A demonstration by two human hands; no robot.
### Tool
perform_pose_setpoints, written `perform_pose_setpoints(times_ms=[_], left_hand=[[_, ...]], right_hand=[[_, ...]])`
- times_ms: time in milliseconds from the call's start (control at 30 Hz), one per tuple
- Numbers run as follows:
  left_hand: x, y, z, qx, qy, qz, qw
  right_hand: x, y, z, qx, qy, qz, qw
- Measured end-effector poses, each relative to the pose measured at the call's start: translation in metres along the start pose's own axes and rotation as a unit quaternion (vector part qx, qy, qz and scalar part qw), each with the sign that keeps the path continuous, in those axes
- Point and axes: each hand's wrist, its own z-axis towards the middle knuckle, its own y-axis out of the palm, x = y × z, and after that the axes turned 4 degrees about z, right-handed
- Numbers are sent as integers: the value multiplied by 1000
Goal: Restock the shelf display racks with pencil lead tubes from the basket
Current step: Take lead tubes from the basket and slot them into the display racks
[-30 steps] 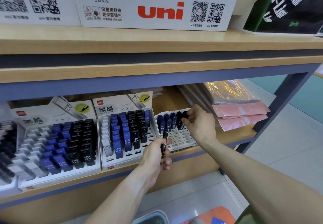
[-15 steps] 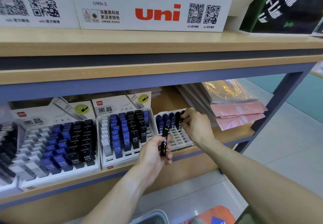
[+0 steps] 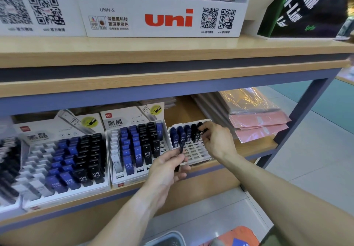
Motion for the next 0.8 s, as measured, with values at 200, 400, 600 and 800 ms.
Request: perform_pose_setpoints(times_ms=[200,400,600,800], left_hand=[[-2,2,1,11,13,-5,1000],[0,3,2,50,44,-3,998],[0,7,2,54,48,-14,997],[-4,5,4,71,53,6,996]], right_hand=[[-4,1,-2,-24,3,-7,1000],[-33,-17,-13,-60,83,206,973],[-38,-25,-22,-180,65,325,926],[-34,-15,-24,-95,67,289,950]])
